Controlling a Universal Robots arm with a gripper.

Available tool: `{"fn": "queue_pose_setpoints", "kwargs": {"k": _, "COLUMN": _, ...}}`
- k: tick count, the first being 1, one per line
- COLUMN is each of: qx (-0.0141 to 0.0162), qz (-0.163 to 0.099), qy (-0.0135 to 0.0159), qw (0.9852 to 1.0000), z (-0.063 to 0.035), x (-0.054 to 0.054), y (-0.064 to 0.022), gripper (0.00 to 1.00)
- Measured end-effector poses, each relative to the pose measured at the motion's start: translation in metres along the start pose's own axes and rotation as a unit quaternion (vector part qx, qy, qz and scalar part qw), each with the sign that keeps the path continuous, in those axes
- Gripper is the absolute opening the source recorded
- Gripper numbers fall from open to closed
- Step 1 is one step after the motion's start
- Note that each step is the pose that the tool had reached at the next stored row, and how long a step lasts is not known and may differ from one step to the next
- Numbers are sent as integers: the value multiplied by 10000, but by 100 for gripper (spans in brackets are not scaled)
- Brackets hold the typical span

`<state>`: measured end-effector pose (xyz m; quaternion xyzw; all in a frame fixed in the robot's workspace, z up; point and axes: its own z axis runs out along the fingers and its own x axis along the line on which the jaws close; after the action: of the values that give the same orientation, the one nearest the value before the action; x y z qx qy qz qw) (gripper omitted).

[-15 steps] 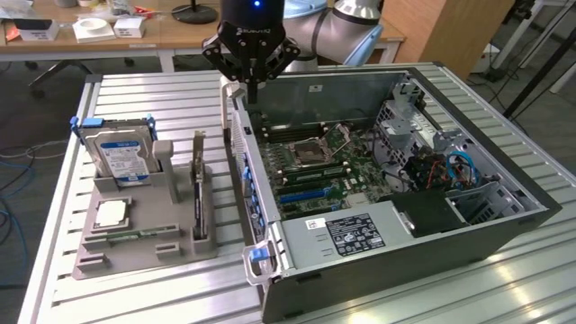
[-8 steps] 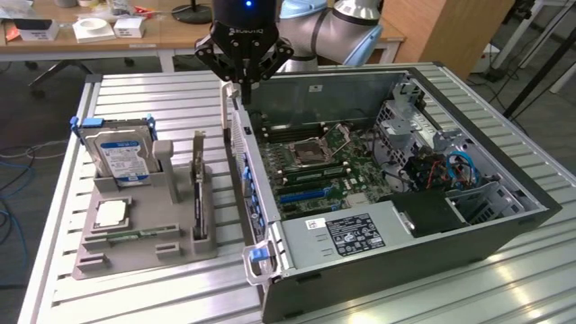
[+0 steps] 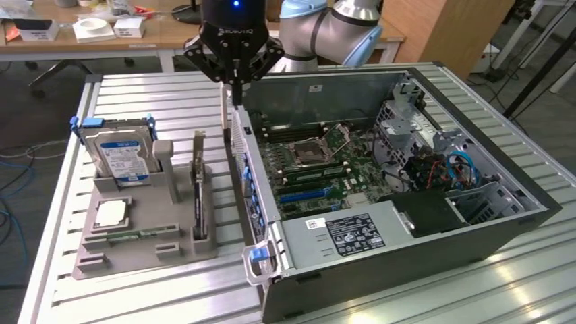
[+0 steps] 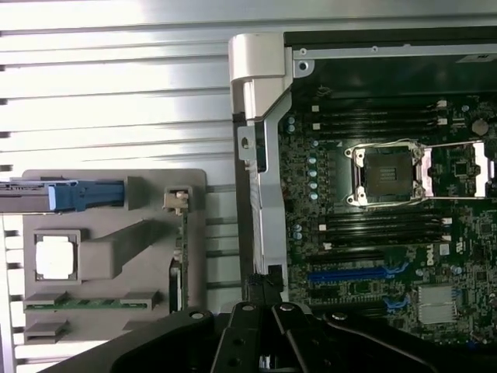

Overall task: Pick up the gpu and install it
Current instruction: 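Reach for the gpu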

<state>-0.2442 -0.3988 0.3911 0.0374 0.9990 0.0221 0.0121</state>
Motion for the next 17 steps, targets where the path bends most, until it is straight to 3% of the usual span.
{"fn": "queue_pose_setpoints", "kwargs": {"k": 17, "qx": 0, "qz": 0, "qy": 1, "qw": 10000, "z": -1, "x": 234, "y": -18, "gripper": 10}}
